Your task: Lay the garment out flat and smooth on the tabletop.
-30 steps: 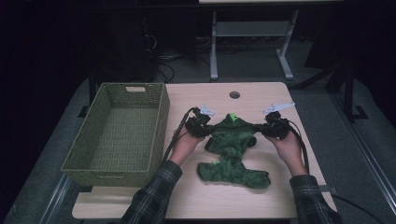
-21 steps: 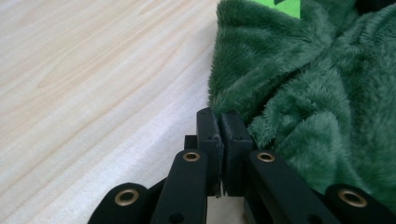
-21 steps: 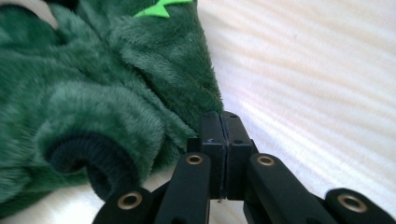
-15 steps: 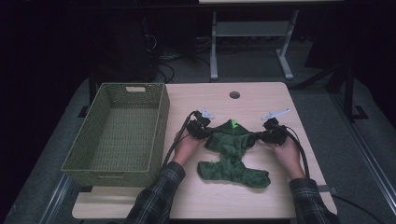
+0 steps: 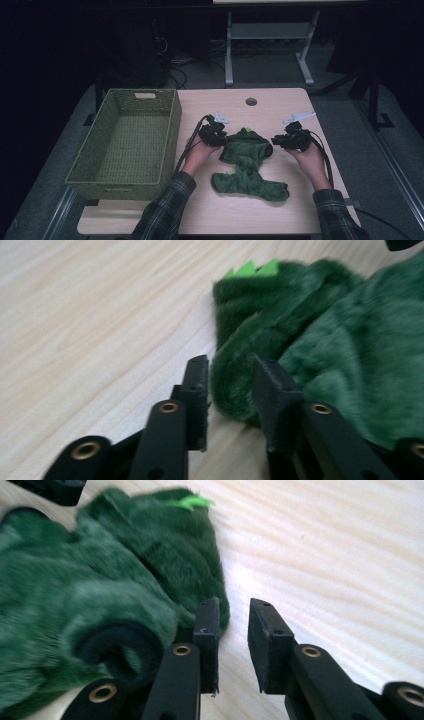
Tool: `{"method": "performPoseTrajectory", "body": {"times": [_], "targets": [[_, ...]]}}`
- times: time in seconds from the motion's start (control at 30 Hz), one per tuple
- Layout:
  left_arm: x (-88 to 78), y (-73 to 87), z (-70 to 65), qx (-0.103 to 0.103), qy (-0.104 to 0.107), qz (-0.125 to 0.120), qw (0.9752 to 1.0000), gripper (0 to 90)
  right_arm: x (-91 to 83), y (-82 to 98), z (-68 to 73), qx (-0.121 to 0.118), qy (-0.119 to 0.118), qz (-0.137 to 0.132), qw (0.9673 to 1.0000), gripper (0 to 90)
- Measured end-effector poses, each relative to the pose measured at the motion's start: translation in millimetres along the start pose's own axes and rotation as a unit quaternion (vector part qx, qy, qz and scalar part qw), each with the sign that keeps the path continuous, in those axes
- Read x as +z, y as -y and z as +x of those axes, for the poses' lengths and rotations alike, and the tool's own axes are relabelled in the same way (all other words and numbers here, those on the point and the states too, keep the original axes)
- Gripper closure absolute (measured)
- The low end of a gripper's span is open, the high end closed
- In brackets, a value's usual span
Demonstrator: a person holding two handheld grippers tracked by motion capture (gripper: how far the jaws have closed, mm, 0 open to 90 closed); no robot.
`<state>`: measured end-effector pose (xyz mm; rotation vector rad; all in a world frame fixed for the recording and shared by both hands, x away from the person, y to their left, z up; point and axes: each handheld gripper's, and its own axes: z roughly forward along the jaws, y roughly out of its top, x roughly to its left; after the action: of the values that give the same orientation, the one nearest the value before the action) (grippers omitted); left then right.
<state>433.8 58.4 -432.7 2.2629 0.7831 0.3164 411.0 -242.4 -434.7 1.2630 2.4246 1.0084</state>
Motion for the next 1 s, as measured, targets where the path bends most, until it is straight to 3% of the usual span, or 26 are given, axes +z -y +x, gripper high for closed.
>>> {"method": "performPoseTrajectory", "body": {"times": [0.1,0.23,0.37,0.53,0.7,0.83,1.0], "targets": [[-11.0,-4.5,-3.0,0.001,0.011,-0.004,0.9999,59.9,-8.8,-2.2,1.6,-0.001,0.0,-0.019,0.9998,72.1],[-18.9,-5.3,-7.7,0.005,0.023,0.004,0.9997,54.3,-12.6,-1.7,4.4,0.003,-0.006,-0.019,0.9998,66.8],[-32.0,0.6,-11.9,0.003,0.047,0.0,0.9989,47.6,-20.3,-2.6,15.1,-0.01,-0.008,-0.018,0.9997,62.3],[-46.1,9.2,-19.9,-0.004,0.058,-0.007,0.9983,38.9,-32.4,-3.6,24.3,-0.016,-0.013,-0.032,0.9993,60.1],[-55.1,18.5,-31.3,0.003,0.059,-0.001,0.9982,30.4,-39.3,-4.0,32.2,-0.017,-0.02,-0.041,0.9988,59.9],[-62.7,29.3,-40.6,0.002,0.061,-0.011,0.998,20.4,-44.8,-5.4,42.5,-0.026,-0.03,-0.046,0.9982,59.5],[-73.2,40.8,-49.5,0.014,0.055,-0.017,0.9983,16.7,-45.9,-2.9,50.9,-0.028,-0.038,-0.047,0.9978,59.7]]}}
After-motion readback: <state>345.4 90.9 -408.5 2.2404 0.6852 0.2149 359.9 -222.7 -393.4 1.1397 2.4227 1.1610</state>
